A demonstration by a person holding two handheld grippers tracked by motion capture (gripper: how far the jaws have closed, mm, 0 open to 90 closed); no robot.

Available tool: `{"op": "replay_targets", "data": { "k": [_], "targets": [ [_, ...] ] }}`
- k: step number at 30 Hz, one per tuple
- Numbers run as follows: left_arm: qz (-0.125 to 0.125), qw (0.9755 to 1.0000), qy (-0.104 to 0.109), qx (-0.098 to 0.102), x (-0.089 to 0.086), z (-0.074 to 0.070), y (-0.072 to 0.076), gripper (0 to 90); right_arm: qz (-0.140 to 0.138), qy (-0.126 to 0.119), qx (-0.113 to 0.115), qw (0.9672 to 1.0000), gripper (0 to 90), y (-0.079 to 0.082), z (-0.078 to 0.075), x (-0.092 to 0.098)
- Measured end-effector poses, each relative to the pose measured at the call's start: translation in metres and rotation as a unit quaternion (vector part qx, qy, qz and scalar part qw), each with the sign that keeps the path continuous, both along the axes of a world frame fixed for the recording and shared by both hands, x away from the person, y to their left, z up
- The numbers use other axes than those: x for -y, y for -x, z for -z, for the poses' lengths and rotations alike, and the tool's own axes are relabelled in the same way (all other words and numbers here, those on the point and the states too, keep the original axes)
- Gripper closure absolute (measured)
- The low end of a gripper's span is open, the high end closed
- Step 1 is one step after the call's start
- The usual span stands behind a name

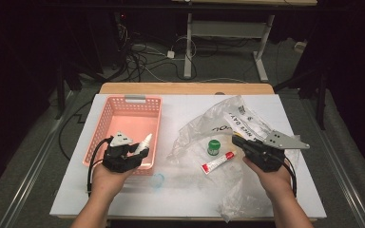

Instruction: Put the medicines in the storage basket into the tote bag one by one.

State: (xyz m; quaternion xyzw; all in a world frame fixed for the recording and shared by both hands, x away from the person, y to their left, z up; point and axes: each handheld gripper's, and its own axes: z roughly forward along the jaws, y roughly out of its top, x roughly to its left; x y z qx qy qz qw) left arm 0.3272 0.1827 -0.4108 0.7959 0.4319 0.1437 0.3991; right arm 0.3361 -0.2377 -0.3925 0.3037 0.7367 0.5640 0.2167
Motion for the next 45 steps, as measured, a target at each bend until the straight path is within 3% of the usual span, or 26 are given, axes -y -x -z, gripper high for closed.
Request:
{"op": "replay_targets", "data": {
  "k": [13,18,25,34,45],
  "targets": [
    [0.047,0.9982,-0.002,0.038,0.030,-0.012,0.022,58.2,0.001,-0.002,0.000,1.0000,90.0,0.000,0.000,0.000],
    [0.082,0.9954,0.006,0.049,0.046,-0.015,0.032,58.3,0.001,-0.004,-0.001,1.0000,90.0,0.000,0.000,0.000],
    [0.122,0.9912,0.017,0.048,0.070,-0.015,0.040,58.2,-0.001,-0.003,0.000,1.0000,90.0,0.000,-0.001,-0.001],
    [0.163,0.9857,0.009,0.039,0.116,-0.004,0.036,58.2,-0.002,-0.003,0.001,1.0000,90.0,0.001,-0.001,-0.002],
    [0.189,0.9813,-0.013,0.035,0.166,0.016,0.025,58.2,-0.002,-0.007,0.004,1.0000,90.0,0.001,-0.002,0.000]
  ]
}}
